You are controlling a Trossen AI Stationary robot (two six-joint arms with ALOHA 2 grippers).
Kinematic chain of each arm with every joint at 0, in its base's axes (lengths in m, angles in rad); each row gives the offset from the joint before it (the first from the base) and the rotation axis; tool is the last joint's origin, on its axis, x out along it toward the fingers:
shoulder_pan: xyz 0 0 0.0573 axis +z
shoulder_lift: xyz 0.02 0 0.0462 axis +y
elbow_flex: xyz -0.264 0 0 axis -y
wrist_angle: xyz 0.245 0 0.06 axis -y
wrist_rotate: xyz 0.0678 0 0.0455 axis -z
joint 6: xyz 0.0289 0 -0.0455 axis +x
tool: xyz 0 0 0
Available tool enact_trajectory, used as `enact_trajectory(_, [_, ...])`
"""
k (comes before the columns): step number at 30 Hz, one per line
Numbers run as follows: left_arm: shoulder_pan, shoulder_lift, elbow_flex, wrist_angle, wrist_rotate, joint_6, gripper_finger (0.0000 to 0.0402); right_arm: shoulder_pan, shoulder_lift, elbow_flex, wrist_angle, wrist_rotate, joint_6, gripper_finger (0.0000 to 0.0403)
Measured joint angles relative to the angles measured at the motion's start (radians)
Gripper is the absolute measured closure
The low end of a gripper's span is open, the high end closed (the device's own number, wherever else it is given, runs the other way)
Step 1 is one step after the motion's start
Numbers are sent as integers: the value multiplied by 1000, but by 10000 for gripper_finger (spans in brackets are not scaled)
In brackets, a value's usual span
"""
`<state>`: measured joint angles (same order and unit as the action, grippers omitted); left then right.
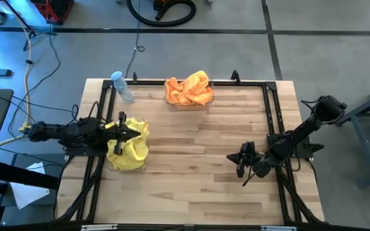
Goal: Sort microfiber towel by color & place in baskets
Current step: Return to Home Position
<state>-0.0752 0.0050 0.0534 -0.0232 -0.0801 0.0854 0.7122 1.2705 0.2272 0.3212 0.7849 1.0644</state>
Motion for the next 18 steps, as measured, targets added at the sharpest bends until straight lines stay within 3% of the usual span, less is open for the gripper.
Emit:
enact_trajectory(3, [18, -2, -38, 74, 17, 13, 401, -1, 0, 0, -2, -3, 7, 400])
enact_trajectory(10, [32, -1, -42, 37, 50, -5, 401, -1, 0, 0, -3, 27, -20, 400])
enact_trajectory(18, [32, 8, -42, 36, 45, -77, 401, -50, 0, 0, -1, 77, -158, 402])
